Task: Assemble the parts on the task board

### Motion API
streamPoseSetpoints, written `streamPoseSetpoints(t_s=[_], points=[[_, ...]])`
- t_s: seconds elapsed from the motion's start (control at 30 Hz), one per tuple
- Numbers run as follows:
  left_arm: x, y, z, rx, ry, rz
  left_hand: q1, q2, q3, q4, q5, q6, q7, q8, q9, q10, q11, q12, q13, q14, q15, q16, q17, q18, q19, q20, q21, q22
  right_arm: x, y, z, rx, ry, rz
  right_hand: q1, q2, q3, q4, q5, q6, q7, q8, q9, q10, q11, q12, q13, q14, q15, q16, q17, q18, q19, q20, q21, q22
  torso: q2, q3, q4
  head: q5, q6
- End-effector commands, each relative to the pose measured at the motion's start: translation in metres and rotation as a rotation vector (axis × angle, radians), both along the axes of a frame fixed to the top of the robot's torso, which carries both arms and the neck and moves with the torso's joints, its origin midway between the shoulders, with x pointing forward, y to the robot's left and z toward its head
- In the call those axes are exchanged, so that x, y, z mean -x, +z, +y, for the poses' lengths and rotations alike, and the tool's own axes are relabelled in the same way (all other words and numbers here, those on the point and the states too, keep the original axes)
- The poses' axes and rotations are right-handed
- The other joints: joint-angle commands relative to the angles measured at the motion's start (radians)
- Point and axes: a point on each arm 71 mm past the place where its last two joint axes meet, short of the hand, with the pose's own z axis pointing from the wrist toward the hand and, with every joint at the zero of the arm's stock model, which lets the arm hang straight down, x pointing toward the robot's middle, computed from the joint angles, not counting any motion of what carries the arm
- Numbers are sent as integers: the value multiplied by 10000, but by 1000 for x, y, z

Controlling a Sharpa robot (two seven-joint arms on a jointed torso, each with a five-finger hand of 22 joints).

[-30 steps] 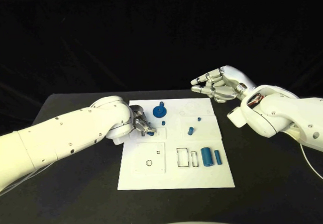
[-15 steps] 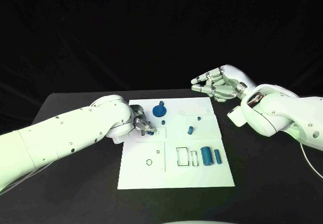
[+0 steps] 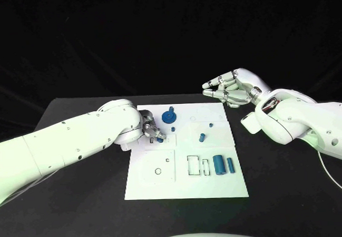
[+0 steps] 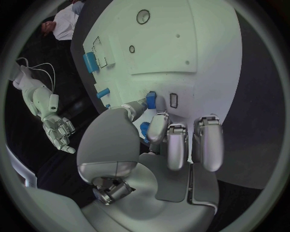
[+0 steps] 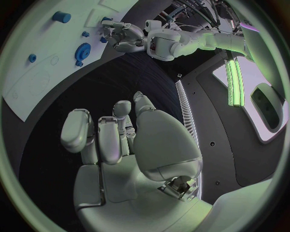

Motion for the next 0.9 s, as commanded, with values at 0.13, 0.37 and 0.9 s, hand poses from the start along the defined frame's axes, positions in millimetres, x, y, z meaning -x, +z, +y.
streamPoseSetpoints(t_s=[0.13,0.37,0.9], points=[[3,-7,-4,-249,-309,482,-335,61,-601,243,18,504,-357,-87,5,35,-9,83,38,1052,-68,24,2628,-209,575,-66,48,1727,1,-1,2,22,142,46,-40,41,-37,38,38,-14,55,30,-3,-103,19,-97,-36,342,18,-79,-61,137,-112,28,-76,-76,-5,1,11,5,-10],[2,-8,-3,-321,-330,555,-812,119,-1539,757,19,568,-342,-137,38,34,6,108,80,1052,-60,24,2628,-217,590,-54,68,1767,1,0,2,12,141,47,-49,41,-48,52,40,-21,57,27,-5,-127,21,-129,-65,327,20,-122,-117,149,-148,29,-107,-136,-8,2,7,6,7],[-1,-7,-2,-277,-169,412,-936,246,-3194,1439,8,665,-340,-218,114,59,10,150,151,1052,-58,24,2628,-230,616,-54,96,1831,2,0,2,-11,158,58,-66,41,-97,103,39,-58,68,11,-9,-275,33,-323,-237,262,32,-294,-326,192,-289,39,-236,-364,1,-13,6,8,26]])
